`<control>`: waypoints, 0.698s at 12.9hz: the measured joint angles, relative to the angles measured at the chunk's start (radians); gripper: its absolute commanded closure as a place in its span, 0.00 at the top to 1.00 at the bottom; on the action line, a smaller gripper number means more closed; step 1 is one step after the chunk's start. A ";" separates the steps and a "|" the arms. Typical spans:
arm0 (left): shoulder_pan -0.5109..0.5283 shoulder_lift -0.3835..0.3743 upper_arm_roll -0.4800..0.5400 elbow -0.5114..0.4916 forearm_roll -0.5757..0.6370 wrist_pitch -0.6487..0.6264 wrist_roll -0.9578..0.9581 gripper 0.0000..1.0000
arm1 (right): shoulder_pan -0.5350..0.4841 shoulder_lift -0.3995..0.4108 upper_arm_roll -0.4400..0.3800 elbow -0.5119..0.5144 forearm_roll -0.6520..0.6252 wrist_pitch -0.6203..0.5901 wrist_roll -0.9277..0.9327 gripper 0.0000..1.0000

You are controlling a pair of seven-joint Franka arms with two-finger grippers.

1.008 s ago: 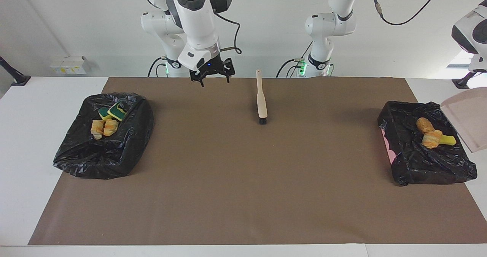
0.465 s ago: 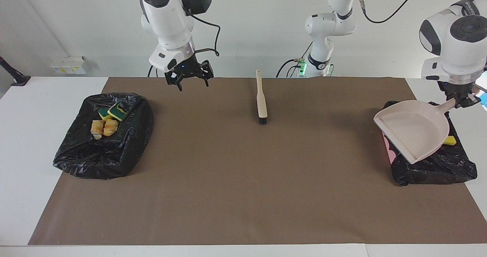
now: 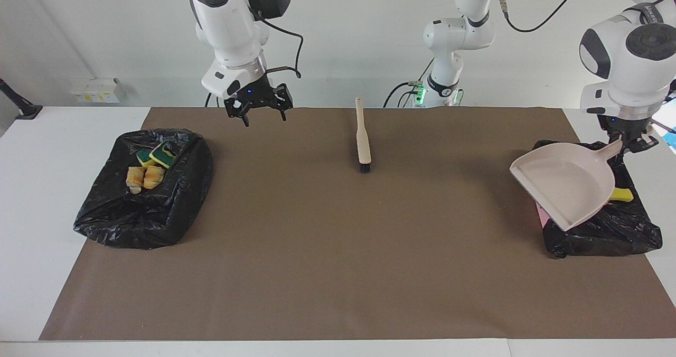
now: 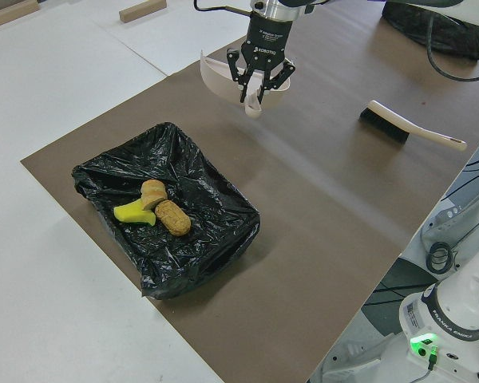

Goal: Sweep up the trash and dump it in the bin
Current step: 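Place the empty dustpan on the mat center with the left gripper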

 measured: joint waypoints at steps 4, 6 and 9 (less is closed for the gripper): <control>-0.007 0.080 -0.174 0.008 -0.125 0.021 -0.526 0.00 | -0.003 -0.001 -0.087 0.097 0.000 -0.152 -0.006 1.00; -0.010 0.159 -0.286 0.050 -0.135 0.050 -0.777 0.00 | -0.002 0.000 -0.088 0.123 0.011 -0.174 0.000 1.00; -0.040 0.299 -0.379 0.178 -0.135 0.073 -1.006 0.00 | -0.002 0.006 -0.084 0.123 0.012 -0.174 0.008 1.00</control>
